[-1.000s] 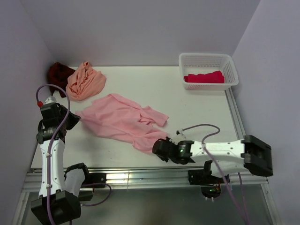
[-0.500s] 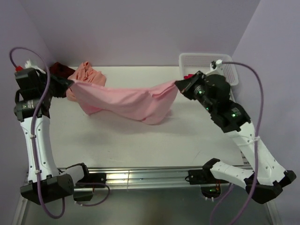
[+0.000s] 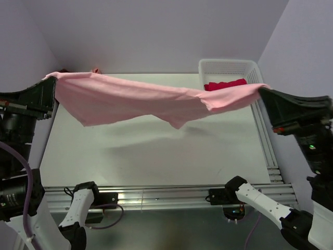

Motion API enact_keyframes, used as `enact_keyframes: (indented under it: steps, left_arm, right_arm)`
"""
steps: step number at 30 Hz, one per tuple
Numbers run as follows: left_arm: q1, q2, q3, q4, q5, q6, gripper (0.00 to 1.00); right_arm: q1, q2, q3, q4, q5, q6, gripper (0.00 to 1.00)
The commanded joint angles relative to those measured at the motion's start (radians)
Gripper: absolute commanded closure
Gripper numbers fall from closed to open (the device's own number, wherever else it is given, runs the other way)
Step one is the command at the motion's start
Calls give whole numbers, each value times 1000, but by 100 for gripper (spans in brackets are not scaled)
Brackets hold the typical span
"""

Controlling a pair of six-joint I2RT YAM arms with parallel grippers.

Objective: Roll the t-shirts
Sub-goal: Flatten the tshirt

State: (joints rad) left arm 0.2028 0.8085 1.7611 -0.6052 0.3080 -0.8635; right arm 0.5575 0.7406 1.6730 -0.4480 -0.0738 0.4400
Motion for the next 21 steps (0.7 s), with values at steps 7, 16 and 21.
enact_keyframes:
  steps: [7,16,21]
  left_arm:
    - [-2,78,-127,123,-35,-58,100]
    - [-2,179,-112,148,-1,-49,100]
    - [-2,160,23,107,-41,-45,100]
  right_arm:
    - [-2,153,117,-4,98,-66,100]
    - [-51,338,290,-11,-18,-9,100]
    - [-51,332,358,20,-90,14,100]
